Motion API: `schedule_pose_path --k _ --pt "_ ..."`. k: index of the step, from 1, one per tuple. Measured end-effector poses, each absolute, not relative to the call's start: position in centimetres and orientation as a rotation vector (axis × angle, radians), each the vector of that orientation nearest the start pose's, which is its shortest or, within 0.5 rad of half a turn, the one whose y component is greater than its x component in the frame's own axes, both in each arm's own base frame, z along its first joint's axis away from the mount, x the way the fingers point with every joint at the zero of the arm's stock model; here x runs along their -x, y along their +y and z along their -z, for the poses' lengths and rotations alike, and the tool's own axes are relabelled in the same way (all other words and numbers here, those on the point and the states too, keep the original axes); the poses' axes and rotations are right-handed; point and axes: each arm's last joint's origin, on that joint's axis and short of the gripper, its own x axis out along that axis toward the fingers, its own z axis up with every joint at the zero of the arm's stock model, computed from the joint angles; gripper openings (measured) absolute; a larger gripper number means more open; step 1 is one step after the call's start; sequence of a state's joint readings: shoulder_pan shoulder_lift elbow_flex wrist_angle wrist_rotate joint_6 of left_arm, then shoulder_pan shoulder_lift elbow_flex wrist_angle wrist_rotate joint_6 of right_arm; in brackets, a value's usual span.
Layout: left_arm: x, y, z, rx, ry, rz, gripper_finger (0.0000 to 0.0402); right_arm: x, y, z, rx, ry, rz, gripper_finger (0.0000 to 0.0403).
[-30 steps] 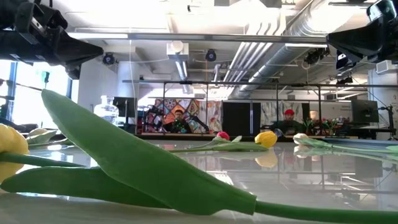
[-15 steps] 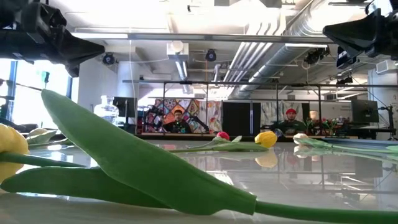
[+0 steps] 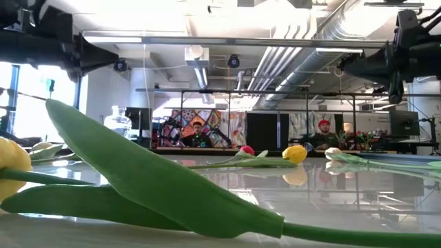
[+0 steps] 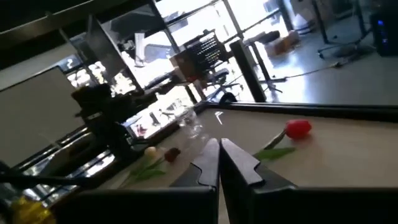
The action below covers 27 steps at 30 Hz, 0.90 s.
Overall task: Sort flowers into vase by color
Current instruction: Put the bottom red flower into the transparent vase
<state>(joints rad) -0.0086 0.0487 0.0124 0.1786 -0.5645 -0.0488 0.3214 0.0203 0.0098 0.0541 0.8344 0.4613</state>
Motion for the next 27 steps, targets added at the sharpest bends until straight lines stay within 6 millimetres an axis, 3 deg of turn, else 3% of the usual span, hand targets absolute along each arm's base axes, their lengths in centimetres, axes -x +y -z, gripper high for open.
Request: schedule_pose_path --k 10,16,27 --pt "-9.9 1.4 -17.7 0.075 -0.107 -0.52 0.0031 -9.2 0.8 -17.0 -0.541 -0.15 0.477 0.0" --pt "-10.0 1.3 -17.6 0.145 -0.113 -0.489 0.0031 -9.4 0.9 -17.0 -0.472 -0.118 0.456 0.0008" --pt "-10.6 1.2 -17.0 0.319 -0.084 -0.45 0.0031 -9.6 -0.2 -17.7 -0.387 -0.169 0.467 0.0109"
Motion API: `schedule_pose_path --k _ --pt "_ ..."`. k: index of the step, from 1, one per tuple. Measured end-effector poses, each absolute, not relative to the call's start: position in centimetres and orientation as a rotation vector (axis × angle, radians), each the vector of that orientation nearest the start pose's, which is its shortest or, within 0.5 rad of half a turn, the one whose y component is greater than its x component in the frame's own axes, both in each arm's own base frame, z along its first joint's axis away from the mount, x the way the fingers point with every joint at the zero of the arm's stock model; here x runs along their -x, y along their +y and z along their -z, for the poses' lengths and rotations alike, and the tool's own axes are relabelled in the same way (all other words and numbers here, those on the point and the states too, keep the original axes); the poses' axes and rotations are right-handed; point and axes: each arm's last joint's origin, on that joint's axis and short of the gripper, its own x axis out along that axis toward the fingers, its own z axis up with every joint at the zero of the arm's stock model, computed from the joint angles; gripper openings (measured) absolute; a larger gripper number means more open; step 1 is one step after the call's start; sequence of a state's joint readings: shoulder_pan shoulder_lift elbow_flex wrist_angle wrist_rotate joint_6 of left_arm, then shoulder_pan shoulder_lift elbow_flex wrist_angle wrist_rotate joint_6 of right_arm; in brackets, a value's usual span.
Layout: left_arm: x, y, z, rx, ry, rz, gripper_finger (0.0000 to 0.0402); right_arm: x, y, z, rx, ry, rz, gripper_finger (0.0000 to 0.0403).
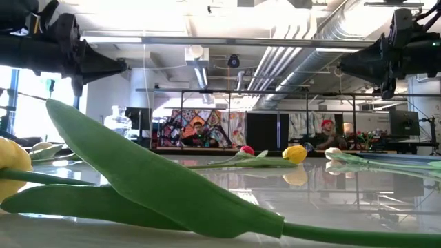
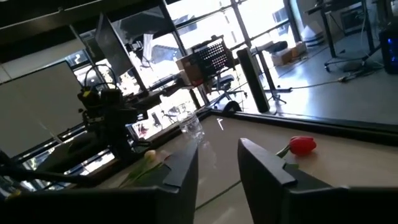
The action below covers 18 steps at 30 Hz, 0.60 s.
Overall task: Sort flowers into vase by color
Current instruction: Put the bottom red flower into the transparent vase
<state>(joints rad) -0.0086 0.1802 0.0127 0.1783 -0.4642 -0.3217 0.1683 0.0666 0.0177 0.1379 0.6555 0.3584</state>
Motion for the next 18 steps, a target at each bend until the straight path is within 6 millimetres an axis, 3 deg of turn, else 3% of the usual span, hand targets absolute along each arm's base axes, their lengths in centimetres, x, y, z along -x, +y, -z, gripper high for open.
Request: schedule_pose_path --k 7,18 --pt "-10.8 1.2 -16.7 0.327 -0.052 -0.453 0.0031 -10.1 -0.5 -17.6 -0.4 -0.133 0.321 0.0144" --pt "-11.1 1.5 -16.1 0.274 -0.002 -0.589 0.0031 -11.8 -1.8 -18.0 -0.43 -0.031 0.36 0.0149"
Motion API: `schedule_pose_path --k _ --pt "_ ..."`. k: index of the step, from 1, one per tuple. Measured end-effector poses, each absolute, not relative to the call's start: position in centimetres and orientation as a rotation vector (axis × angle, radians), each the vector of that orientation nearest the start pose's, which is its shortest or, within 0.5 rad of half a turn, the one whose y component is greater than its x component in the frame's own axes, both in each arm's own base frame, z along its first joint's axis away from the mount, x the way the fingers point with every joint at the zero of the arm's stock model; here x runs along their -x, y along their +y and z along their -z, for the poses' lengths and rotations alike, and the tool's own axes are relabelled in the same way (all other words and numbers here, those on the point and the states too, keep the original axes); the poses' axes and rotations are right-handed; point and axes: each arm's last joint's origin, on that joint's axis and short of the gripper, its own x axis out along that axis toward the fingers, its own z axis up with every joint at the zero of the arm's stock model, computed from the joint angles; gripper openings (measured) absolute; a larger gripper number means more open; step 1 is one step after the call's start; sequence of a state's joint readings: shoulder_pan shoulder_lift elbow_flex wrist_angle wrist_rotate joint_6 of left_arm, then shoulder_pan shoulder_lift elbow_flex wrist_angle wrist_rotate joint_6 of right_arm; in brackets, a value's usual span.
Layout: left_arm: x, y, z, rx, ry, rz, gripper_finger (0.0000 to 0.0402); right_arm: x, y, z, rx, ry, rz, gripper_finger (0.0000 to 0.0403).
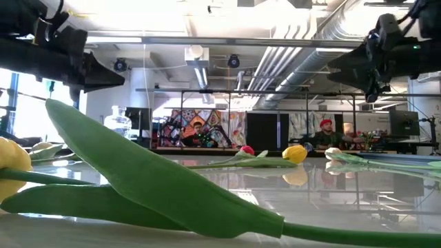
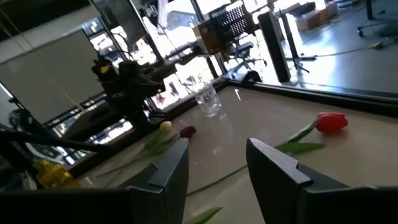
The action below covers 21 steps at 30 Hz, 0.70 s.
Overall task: Sort flowers into vase by color
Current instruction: Put the bottom red flower into the transparent vase
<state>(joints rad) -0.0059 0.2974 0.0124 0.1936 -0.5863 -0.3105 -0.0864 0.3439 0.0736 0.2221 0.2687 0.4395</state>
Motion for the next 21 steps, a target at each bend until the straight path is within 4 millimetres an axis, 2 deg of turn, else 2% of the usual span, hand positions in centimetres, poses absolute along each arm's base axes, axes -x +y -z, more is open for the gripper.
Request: schedule_pose_path --k 5,13,21 --pt "-11.3 1.5 -15.9 0.267 0.025 -0.585 0.0031 -13.3 -2.5 -18.8 -0.42 0.059 0.42 0.0149" --pt "-11.5 1.1 -16.0 0.199 0.048 -0.447 0.0031 -15.9 -3.8 -19.0 -0.454 0.202 0.535 0.0149" --pt "-11.6 0.7 -16.8 0.122 -0.009 -0.409 0.0031 -19.7 -5.2 -20.4 -0.543 0.341 0.622 0.0149"
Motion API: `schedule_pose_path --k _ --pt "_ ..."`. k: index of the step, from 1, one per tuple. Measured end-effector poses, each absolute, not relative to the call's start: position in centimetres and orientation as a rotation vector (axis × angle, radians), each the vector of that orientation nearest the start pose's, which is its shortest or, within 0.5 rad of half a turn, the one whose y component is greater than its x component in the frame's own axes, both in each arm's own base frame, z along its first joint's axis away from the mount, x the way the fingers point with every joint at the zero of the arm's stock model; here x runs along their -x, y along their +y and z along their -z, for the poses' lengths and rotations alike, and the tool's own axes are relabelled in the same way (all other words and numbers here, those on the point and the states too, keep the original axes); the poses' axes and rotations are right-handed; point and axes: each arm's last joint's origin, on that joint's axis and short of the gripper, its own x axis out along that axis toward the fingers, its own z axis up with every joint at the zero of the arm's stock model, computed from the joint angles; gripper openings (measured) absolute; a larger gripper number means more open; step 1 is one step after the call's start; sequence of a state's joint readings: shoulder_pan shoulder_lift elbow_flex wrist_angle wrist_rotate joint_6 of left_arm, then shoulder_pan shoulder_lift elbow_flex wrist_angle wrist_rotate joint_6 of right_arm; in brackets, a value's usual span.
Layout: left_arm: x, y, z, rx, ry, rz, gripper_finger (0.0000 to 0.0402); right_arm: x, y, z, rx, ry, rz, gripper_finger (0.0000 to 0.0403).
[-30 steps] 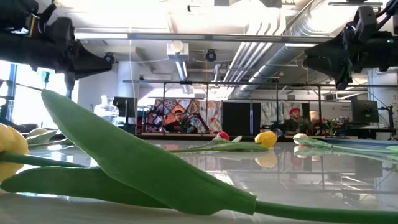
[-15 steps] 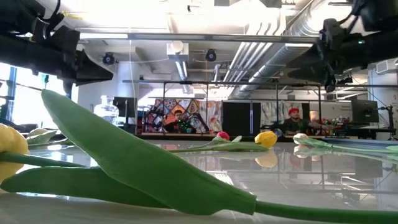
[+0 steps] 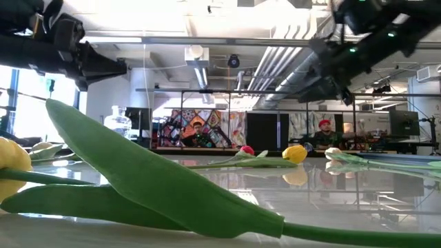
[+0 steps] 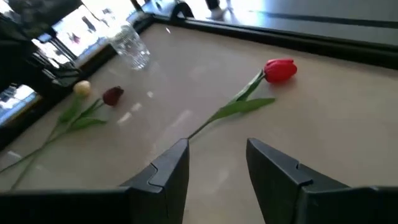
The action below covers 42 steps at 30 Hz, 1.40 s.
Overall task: Sort flowers into vase by color
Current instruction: Put the bottom red flower into the transparent vase
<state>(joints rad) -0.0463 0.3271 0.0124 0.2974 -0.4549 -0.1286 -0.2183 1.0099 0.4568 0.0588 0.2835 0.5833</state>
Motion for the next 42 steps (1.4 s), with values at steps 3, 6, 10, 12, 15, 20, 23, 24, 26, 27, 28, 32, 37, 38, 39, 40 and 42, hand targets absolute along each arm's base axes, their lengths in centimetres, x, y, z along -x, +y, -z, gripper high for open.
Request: schedule_pose_path --k 3,6,10,12,15,20,23,24,26,27,28,32,37,38,39,40,42 --pt "-11.6 0.5 -16.8 0.113 -0.005 -0.389 0.0031 -21.2 -6.1 -21.2 -0.538 0.412 0.664 0.0149" --pt "-11.6 0.2 -16.7 0.096 0.005 -0.361 0.0031 -22.5 -7.0 -22.1 -0.544 0.474 0.699 0.0149" --pt "-11.6 0.0 -16.7 0.086 0.006 -0.343 0.0031 -24.0 -7.8 -22.9 -0.567 0.523 0.734 0.0149" --pt "-11.6 -0.1 -16.7 0.094 0.006 -0.343 0.0031 -24.7 -8.0 -23.1 -0.587 0.531 0.746 0.0149" --pt "-11.6 -0.1 -16.2 0.141 0.048 -0.347 0.0031 -25.7 -8.4 -22.6 -0.642 0.535 0.773 0.0149" --pt "-11.4 0.0 -15.2 0.189 0.139 -0.376 0.0031 -27.7 -9.7 -21.6 -0.76 0.598 0.745 0.0149" --pt "-11.4 0.1 -15.3 0.2 0.124 -0.408 0.0031 -28.9 -10.2 -21.7 -0.816 0.668 0.661 0.0149" --pt "-11.4 0.1 -15.4 0.206 0.107 -0.409 0.0031 -29.1 -10.3 -21.7 -0.812 0.693 0.641 0.0149" --pt "-11.5 0.1 -15.9 0.216 0.075 -0.401 0.0031 -29.5 -10.2 -21.9 -0.779 0.738 0.621 0.0149" --pt "-11.5 0.1 -16.2 0.218 0.07 -0.394 0.0032 -29.6 -10.1 -21.9 -0.757 0.762 0.617 0.0149" --pt "-11.6 0.0 -16.8 0.222 0.061 -0.388 0.0033 -29.5 -10.0 -21.8 -0.738 0.783 0.623 0.0149" --pt "-11.8 0.0 -19.2 0.241 0.052 -0.387 0.0051 -29.1 -9.7 -21.6 -0.706 0.842 0.667 0.0149" --pt "-12.7 0.0 -21.6 0.245 0.059 -0.406 0.0091 -27.6 -9.0 -21.4 -0.663 0.985 0.711 0.0149" --pt "-12.9 -0.1 -21.9 0.243 0.068 -0.405 0.0099 -27.3 -8.8 -21.4 -0.643 1.011 0.734 0.0149" --pt "-13.3 -0.1 -22.2 0.239 0.081 -0.404 0.0106 -26.9 -8.5 -21.3 -0.624 1.027 0.751 0.0149" --pt "-13.7 -0.2 -22.4 0.235 0.094 -0.405 0.0112 -26.6 -8.2 -21.1 -0.611 1.043 0.76 0.0149" --pt "-14.4 -0.3 -22.5 0.224 0.127 -0.408 0.012 -26.0 -7.8 -21.0 -0.604 1.052 0.755 0.0149"
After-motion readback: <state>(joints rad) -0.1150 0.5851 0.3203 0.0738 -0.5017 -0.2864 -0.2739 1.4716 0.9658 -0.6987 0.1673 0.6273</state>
